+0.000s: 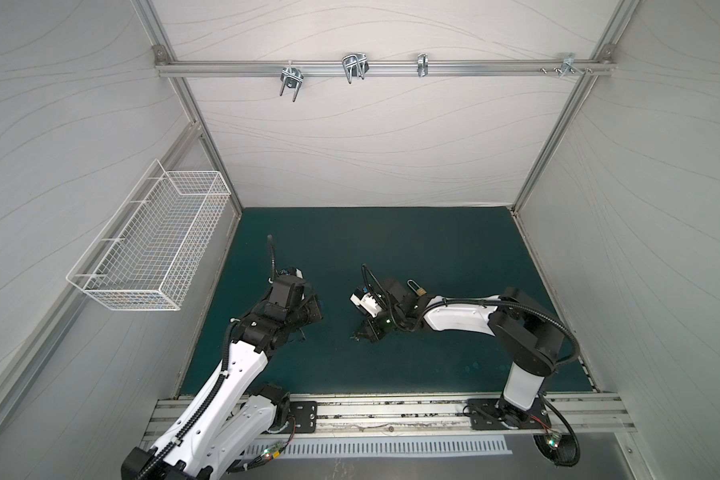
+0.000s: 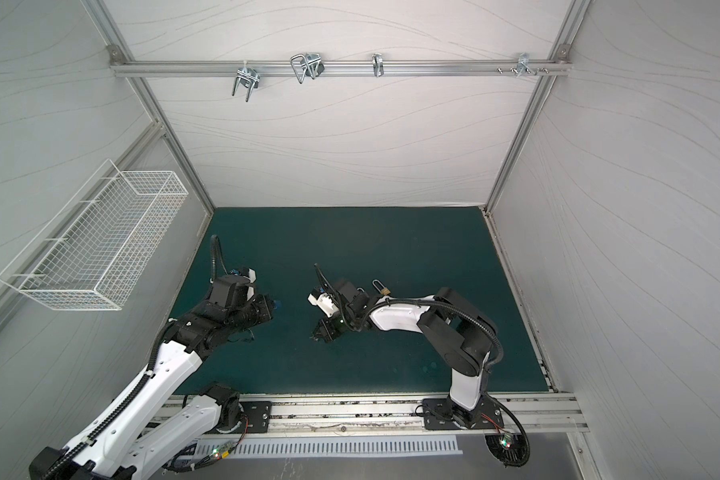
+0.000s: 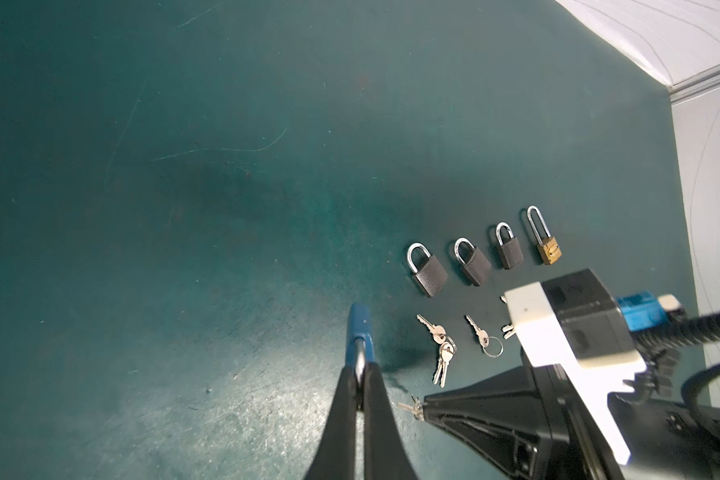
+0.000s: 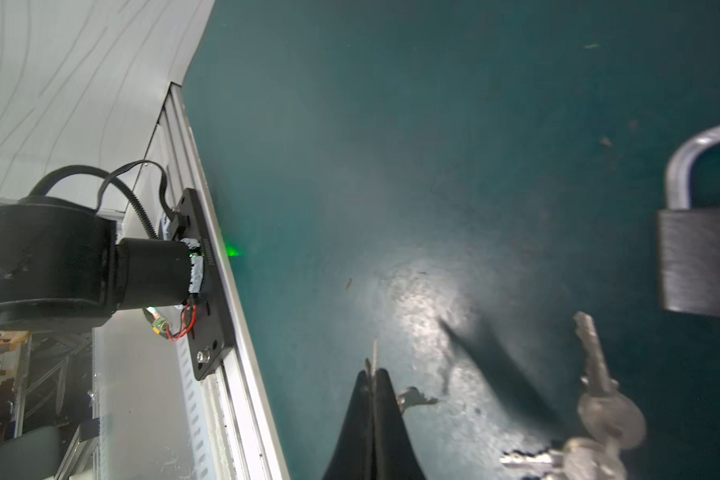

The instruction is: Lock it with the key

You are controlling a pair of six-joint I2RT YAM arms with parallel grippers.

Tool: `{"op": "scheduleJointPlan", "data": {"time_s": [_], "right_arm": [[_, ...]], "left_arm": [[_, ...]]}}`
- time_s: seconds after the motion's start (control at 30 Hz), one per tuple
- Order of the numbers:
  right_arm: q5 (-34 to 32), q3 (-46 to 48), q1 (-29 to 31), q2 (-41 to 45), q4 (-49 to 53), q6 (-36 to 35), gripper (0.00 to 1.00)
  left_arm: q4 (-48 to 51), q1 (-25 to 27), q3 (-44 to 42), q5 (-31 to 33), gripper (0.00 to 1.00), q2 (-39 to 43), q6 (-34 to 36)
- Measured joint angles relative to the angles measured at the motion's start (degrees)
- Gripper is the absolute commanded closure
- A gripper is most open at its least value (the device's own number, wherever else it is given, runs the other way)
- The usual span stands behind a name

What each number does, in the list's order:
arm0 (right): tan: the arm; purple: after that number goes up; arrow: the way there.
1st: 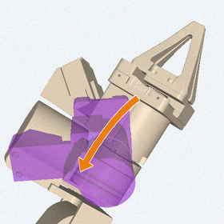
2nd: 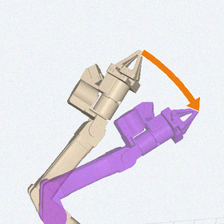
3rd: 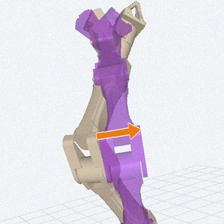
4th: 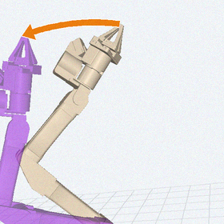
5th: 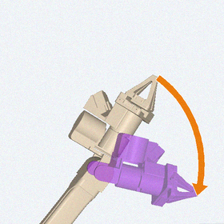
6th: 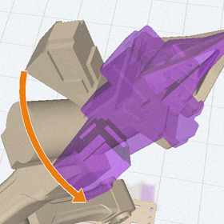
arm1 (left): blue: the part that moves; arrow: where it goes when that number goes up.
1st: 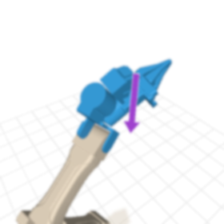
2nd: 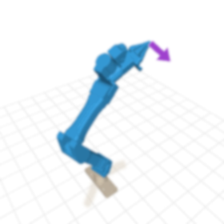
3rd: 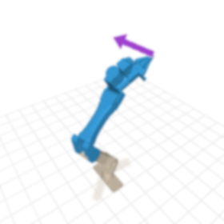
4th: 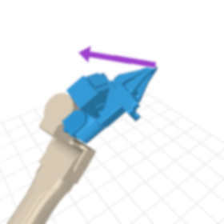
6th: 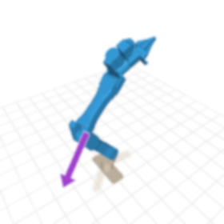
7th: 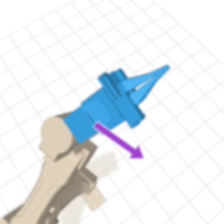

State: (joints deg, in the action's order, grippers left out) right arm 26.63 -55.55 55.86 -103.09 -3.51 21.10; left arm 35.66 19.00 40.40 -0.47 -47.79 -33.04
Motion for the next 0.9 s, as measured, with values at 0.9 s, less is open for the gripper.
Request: {"op": "scheduleJointPlan", "data": {"time_s": [0.9], "right_arm": [[-0.7,-5.5,-0.7,-6.6,3.1,-1.1,0.98]], "left_arm": [[-3.3,-0.1,-3.4,-2.7,1.0,-0.2,-2.1]]}}
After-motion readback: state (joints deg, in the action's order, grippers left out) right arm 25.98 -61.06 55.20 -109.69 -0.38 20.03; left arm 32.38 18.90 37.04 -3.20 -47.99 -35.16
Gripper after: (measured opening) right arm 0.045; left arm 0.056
